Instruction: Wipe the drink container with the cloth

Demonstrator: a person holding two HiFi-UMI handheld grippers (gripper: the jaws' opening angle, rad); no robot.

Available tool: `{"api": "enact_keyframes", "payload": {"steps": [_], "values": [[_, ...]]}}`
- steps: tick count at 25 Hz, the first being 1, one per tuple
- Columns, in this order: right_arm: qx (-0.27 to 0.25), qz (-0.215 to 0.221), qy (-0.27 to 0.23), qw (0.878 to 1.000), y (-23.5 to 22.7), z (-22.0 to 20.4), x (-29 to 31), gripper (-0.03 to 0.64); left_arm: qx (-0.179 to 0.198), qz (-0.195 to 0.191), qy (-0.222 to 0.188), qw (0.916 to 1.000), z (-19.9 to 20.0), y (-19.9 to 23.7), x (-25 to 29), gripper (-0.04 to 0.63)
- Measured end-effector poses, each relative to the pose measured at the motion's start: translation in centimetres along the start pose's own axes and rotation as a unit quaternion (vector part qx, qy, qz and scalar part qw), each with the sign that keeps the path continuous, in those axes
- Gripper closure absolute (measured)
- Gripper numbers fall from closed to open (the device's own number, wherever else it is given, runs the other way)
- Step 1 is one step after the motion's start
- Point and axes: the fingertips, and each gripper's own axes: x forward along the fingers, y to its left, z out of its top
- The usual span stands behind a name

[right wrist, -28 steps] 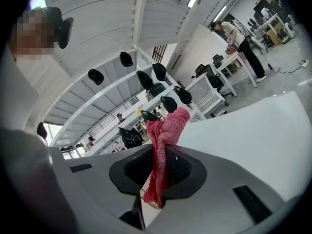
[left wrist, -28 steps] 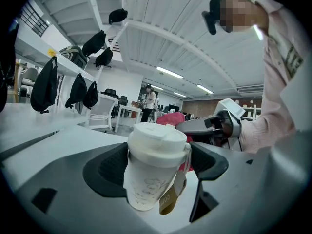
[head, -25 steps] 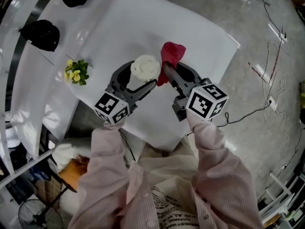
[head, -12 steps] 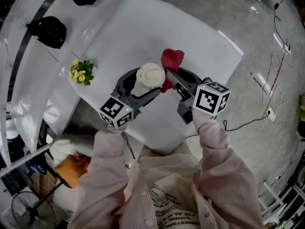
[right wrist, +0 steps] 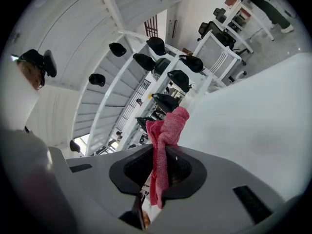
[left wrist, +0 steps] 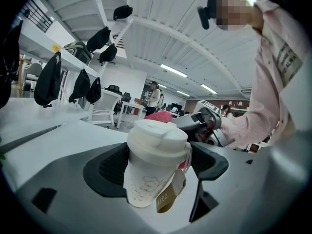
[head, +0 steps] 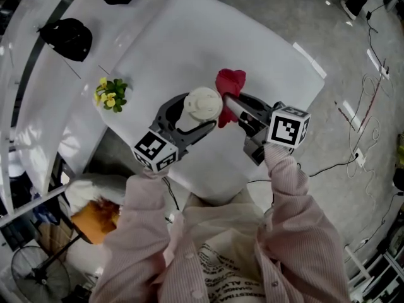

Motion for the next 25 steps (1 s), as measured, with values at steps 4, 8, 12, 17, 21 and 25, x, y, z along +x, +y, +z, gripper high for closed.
{"api": "enact_keyframes", "payload": {"steps": [4, 8, 12, 17, 21, 25], "values": [[0.016, 0.003, 0.013, 1.000, -0.9, -0.7, 0.4, 0.571, -0.001, 0.002, -0.001, 1.0000, 0.1, 0.0, -0.1, 0.202], [0.037, 0.005, 0.018, 0.999, -1.9, -1.3, 0.7, 0.571, -0.004, 0.003, -0.004, 1.0000, 0.0, 0.0, 0.0, 0.202], [0.054, 0.018, 0.022, 0.998, -2.8, -1.7, 0.8, 0.571, -0.005, 0.005, -0.005, 1.0000, 0.0, -0.1, 0.0, 0.202], [0.055, 0.050, 0.026, 0.997, -3.0, -1.6, 1.9, 0.571, -0.006, 0.006, -0.007, 0.9999, -0.1, 0.1, 0.0, 0.202], [0.062, 0.048, 0.033, 0.996, -3.9, -2.0, 2.5, 0.571, -0.008, 0.007, -0.009, 0.9999, 0.0, 0.1, -0.1, 0.202], [0.068, 0.044, 0.040, 0.996, -4.9, -2.3, 2.9, 0.571, -0.010, 0.007, -0.011, 0.9999, -0.1, 0.1, 0.0, 0.202]]}}
